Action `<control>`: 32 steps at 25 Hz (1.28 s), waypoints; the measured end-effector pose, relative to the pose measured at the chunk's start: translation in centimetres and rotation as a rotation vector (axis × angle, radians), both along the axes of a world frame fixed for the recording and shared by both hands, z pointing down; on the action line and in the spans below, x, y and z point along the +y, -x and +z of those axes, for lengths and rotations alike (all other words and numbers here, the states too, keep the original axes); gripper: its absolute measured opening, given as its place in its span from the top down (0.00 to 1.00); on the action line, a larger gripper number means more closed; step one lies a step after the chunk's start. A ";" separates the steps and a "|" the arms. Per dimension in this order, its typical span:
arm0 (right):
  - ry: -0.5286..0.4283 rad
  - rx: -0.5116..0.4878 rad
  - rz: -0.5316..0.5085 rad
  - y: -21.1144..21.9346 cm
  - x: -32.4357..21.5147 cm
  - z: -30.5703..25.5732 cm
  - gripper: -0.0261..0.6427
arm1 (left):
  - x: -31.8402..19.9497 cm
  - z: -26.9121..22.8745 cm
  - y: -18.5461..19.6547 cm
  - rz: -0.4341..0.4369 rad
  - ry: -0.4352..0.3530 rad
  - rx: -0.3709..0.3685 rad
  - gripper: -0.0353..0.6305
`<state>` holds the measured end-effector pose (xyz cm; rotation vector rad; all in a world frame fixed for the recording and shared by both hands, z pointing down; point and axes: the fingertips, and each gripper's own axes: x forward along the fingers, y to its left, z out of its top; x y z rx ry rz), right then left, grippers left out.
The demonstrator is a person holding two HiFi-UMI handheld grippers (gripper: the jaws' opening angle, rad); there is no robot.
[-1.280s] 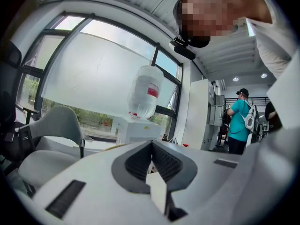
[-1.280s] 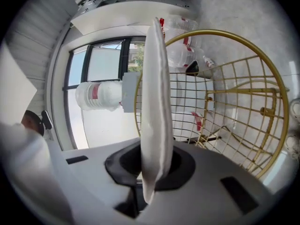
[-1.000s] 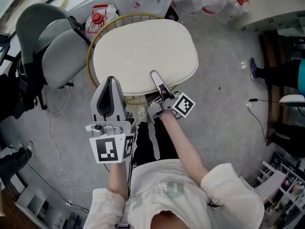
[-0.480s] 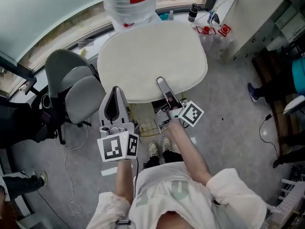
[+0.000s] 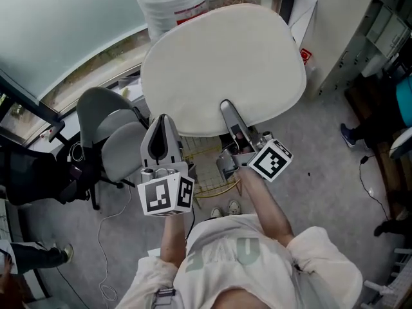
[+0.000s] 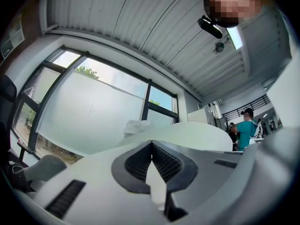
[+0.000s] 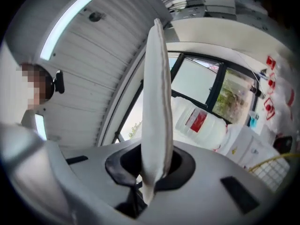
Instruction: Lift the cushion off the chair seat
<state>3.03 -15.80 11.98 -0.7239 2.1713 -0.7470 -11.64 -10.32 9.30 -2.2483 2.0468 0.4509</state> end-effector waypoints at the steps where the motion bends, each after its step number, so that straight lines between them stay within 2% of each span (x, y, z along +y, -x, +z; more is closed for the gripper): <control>1: -0.027 0.056 0.030 -0.3 0.2 -0.5 0.90 | 0.0 -0.4 -0.1 -0.001 -0.008 -0.002 0.93; 8: -0.196 0.396 0.150 0.5 1.7 -3.1 0.90 | -0.4 -1.4 -0.6 0.002 -0.029 -0.022 0.93; 14: -0.406 0.752 0.314 1.7 3.4 -4.0 0.90 | -0.3 -0.7 -0.9 0.006 -0.014 -0.029 0.93; 18: -0.499 0.904 0.379 3.6 4.8 -4.0 0.90 | 0.6 -0.5 0.2 -0.022 -0.007 -0.021 0.93; 21: -0.514 0.957 0.369 4.8 5.4 -3.5 0.90 | 1.2 -0.6 1.0 -0.039 -0.004 -0.013 0.93; 26: -0.495 0.948 0.331 5.4 6.1 -2.8 0.90 | 2.2 -0.1 1.5 -0.051 0.004 -0.011 0.93; 32: -0.492 0.964 0.344 5.4 6.2 -2.8 0.90 | 3.2 -0.5 1.8 -0.060 -0.003 -0.011 0.93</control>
